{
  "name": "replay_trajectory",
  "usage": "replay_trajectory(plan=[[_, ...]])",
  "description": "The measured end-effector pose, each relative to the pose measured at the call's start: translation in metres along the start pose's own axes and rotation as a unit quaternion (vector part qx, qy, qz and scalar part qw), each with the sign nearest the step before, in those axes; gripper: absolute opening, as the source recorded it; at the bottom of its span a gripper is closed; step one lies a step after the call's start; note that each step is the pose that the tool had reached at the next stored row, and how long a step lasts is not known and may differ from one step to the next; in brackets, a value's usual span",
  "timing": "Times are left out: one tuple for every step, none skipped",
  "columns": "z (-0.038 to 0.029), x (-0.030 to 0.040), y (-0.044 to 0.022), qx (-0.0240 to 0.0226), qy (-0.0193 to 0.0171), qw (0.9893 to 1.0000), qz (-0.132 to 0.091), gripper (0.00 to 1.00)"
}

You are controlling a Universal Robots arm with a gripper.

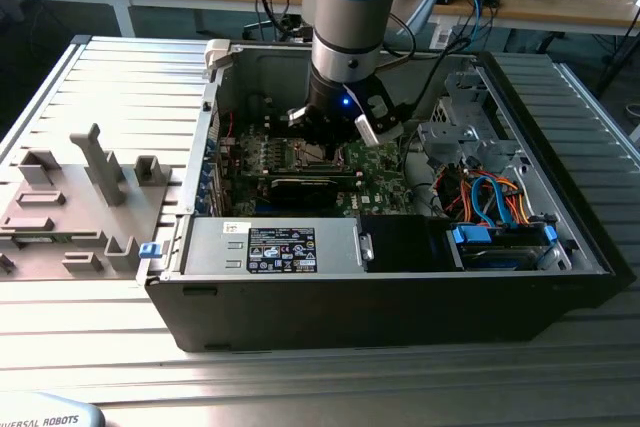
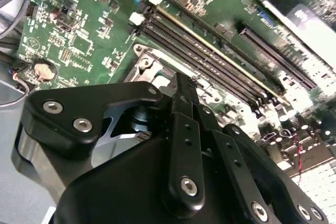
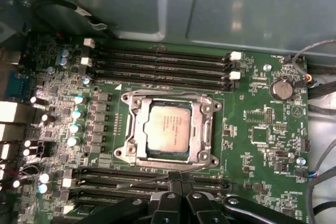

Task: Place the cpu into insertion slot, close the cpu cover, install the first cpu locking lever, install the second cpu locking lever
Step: 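Install the second cpu locking lever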

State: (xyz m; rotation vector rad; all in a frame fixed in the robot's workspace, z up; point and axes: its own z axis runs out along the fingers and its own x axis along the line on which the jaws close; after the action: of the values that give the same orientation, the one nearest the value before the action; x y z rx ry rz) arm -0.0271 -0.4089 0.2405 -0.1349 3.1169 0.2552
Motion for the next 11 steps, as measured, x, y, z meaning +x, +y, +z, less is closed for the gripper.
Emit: replay_trajectory(plan=[[0.0000,0.0022,-0.0006,-0.0009,-0.0001,1.0000,0.000,0.11],[0.0001,0.0067,-0.0013,-0.0032,-0.0005,1.0000,0.000,0.11],[0.0002,0.0105,-0.0012,-0.0041,-0.0008,1.0000,0.000,0.11],[0.0004,0.0156,-0.0007,-0.0044,-0.0013,1.0000,0.000,0.11],[0.0009,0.0210,-0.0003,-0.0045,-0.0017,1.0000,0.000,0.11],[0.0013,0.0237,-0.0002,-0.0044,-0.0017,1.0000,0.000,0.11],[0.0016,0.0262,0.0000,-0.0044,-0.0017,1.0000,0.000,0.11],[0.0021,0.0289,0.0000,-0.0044,-0.0018,1.0000,0.000,0.11],[0.0025,0.0308,-0.0001,-0.0043,-0.0018,1.0000,0.000,0.11],[0.0030,0.0324,-0.0007,-0.0042,-0.0017,1.0000,0.000,0.11],[0.0033,0.0333,-0.0017,-0.0043,-0.0017,1.0000,0.000,0.11]])
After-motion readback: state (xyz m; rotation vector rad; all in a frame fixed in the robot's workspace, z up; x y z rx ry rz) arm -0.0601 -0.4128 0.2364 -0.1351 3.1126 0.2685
